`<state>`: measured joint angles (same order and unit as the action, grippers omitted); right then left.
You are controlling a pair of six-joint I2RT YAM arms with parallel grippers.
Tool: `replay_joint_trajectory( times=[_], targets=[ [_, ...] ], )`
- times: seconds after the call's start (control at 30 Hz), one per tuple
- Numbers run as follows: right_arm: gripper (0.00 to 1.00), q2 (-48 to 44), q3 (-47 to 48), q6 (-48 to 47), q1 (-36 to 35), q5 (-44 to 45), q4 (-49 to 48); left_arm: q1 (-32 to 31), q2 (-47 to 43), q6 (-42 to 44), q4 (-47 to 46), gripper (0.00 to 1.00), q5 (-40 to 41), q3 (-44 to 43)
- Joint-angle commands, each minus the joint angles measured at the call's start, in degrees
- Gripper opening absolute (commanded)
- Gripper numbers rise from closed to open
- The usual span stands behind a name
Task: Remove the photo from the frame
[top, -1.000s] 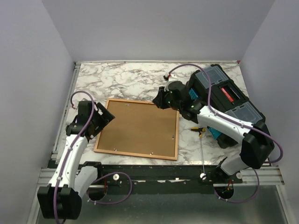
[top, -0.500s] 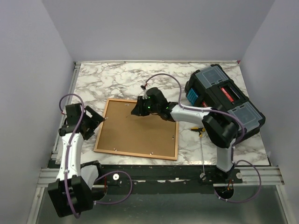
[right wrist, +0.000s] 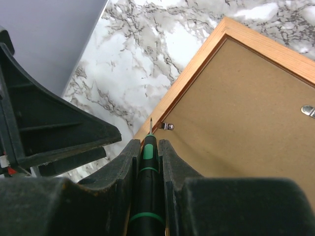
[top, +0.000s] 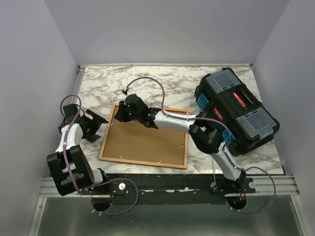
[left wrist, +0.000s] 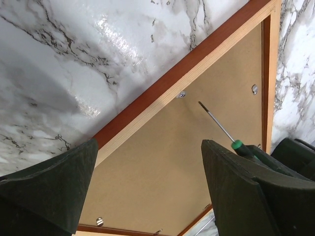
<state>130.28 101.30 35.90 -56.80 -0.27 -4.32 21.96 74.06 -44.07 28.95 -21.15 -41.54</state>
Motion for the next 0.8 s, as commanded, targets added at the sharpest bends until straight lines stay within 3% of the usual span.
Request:
replay_joint_trajectory(
  times=[0.0,0.77],
  targets=[
    [0.01,3.6,4.4,-2.1,-0.6,3.9,4.2,0.5,1.6,2.0,-2.6,0.88,-1.4,-0.9],
    [0.01,7.7,8.2,-5.5,-2.7,2.0,8.7,1.4,5.6,1.8,-4.0,0.88,-4.8,-0.2]
  ],
)
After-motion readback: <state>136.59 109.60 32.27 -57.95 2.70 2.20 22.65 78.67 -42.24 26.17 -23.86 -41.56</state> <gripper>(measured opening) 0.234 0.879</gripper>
